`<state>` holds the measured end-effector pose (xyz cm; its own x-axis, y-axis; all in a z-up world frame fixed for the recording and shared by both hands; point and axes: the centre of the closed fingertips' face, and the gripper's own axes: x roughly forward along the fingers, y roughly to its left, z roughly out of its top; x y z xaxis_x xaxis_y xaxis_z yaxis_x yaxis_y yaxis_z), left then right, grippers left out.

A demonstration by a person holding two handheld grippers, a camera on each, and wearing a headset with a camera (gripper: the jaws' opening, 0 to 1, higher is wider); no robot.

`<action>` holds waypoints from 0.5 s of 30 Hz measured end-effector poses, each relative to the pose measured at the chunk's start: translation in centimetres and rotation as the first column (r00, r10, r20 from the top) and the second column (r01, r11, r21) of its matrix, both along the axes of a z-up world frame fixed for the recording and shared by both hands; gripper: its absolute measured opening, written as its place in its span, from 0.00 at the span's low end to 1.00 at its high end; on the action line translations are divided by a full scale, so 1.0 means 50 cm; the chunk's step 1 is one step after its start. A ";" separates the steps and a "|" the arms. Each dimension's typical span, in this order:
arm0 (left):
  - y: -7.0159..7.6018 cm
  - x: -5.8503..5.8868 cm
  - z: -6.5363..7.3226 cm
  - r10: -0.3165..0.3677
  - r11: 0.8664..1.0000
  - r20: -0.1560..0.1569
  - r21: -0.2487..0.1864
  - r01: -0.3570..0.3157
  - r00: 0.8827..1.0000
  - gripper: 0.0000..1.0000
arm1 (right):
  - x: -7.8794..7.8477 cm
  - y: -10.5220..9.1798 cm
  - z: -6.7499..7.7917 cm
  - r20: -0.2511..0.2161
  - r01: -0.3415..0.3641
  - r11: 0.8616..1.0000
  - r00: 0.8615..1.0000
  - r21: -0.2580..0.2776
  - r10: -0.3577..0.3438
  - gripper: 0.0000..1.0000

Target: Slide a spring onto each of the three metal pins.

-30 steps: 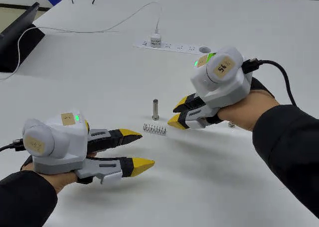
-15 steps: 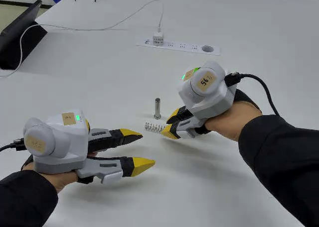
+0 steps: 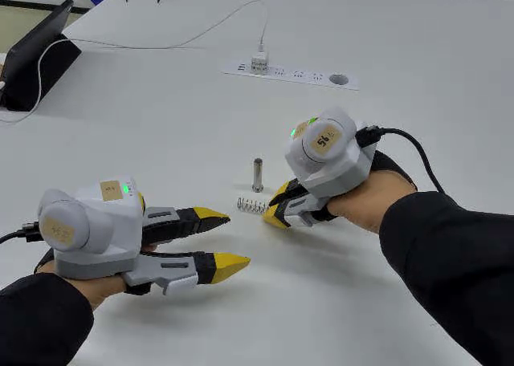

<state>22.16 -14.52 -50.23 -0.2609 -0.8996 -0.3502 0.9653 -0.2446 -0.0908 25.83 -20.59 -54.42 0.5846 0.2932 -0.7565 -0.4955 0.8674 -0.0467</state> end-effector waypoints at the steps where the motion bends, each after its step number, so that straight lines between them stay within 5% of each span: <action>1: 0.000 0.000 0.000 0.000 1.000 0.000 0.000 0.000 1.000 0.40 | 0.000 0.001 0.000 0.001 0.001 1.000 1.000 0.003 -0.001 0.12; 15: -0.004 0.003 0.001 -0.001 1.000 0.006 0.001 0.001 1.000 0.40 | -0.039 0.005 0.024 -0.002 -0.020 1.000 1.000 0.009 0.020 0.11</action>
<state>22.30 -14.72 -50.19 -0.2598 -0.8988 -0.3530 0.9656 -0.2456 -0.0854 23.87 -20.34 -53.24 0.5770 0.3112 -0.7552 -0.5125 0.8578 -0.0381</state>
